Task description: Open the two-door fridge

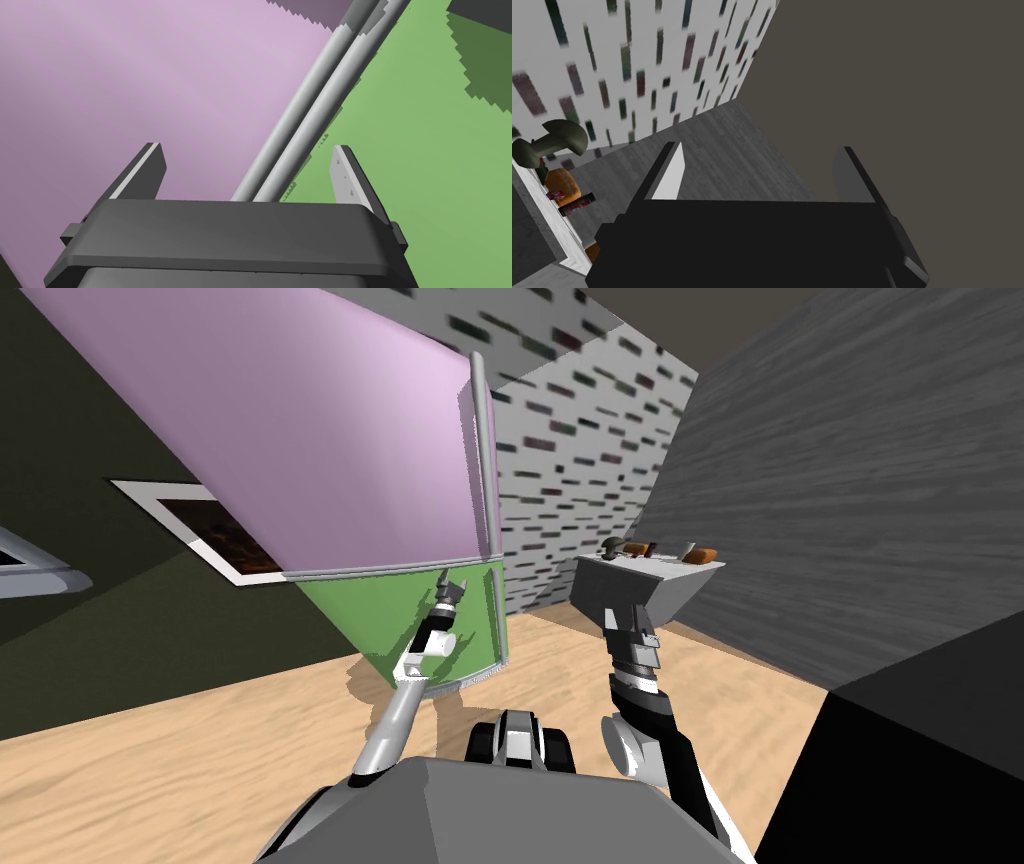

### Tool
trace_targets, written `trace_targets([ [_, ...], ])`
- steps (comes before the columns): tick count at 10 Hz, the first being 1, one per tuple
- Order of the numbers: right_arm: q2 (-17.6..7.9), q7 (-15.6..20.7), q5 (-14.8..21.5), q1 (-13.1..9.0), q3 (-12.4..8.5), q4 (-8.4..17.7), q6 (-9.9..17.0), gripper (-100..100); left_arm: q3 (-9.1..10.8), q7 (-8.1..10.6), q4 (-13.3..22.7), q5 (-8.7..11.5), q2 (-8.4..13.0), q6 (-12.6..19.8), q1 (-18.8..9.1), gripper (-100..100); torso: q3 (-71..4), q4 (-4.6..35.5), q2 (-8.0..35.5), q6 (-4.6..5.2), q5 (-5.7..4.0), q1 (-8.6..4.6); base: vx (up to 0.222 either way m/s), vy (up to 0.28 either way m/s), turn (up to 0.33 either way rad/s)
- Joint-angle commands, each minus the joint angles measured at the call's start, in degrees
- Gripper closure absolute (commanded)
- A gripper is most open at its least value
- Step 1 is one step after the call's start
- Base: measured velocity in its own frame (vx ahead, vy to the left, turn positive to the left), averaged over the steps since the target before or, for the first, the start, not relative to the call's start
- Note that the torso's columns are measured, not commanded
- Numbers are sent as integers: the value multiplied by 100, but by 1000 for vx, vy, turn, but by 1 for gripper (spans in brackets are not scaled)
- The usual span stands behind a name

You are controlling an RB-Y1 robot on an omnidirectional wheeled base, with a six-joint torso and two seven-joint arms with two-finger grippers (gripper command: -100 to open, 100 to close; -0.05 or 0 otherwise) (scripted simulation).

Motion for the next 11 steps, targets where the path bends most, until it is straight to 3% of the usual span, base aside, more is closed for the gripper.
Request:
trace_targets([
  [1,0,0,0,0,0,0,0,0,90,92,276,95,39,211,-355,-100,-3,-1,-5,-1,-2,-7,22,-89,51],
  [4,0,0,0,0,0,0,0,0,235,239,825,251,101,533,-901,-100,-1,-1,-2,0,-1,-1,11,-104,79],
  [5,0,0,0,0,0,0,0,0,235,239,829,251,101,533,-955,-100,-2,-1,-3,-2,0,-2,11,-84,62],
  [11,0,0,0,0,0,0,0,0,454,456,1735,482,207,1033,-1870,-100,-3,-1,-5,-1,-1,-4,13,-94,77],
])
